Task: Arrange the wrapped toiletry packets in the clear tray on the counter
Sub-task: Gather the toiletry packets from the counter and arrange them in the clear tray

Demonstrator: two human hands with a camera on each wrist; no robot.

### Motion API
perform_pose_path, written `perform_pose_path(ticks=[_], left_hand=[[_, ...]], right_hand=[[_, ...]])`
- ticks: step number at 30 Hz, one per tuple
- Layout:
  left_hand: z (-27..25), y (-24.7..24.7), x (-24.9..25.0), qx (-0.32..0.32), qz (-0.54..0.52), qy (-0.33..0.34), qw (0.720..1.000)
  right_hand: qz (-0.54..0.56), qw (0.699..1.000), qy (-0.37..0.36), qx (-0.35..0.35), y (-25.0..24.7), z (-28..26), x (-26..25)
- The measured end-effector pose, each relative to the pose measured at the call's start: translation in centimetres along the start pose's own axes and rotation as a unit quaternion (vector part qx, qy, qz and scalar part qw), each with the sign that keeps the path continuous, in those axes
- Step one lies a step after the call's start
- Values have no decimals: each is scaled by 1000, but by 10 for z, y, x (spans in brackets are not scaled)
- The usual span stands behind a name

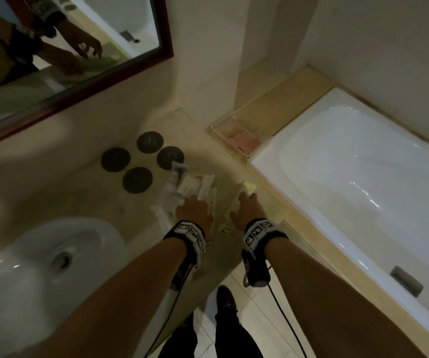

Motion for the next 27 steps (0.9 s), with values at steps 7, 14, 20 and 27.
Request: perform_pose_path(ticks=[7, 14, 20, 27], left_hand=[[12, 2, 20, -5, 28, -43, 999], [17, 0, 27, -13, 47, -64, 997], [15, 1, 26, -5, 3, -99, 995], [6, -4, 23, -16, -37, -109, 993]], right_hand=[[17, 1000, 25, 5, 2, 19, 9], [74, 997, 31, -7, -1, 33, 8], [28, 1000, -1, -8, -4, 29, 11], [21, 1000, 11, -8, -30, 27, 22]])
Point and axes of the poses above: each hand's wrist, its own z-axis towards the middle knuckle, its own y-axis out of the palm, x = y × z, the point moved 5 cm from there along z, towards the middle knuckle, and after that the axes turned 13 degrees about z, right-handed, at the moved point
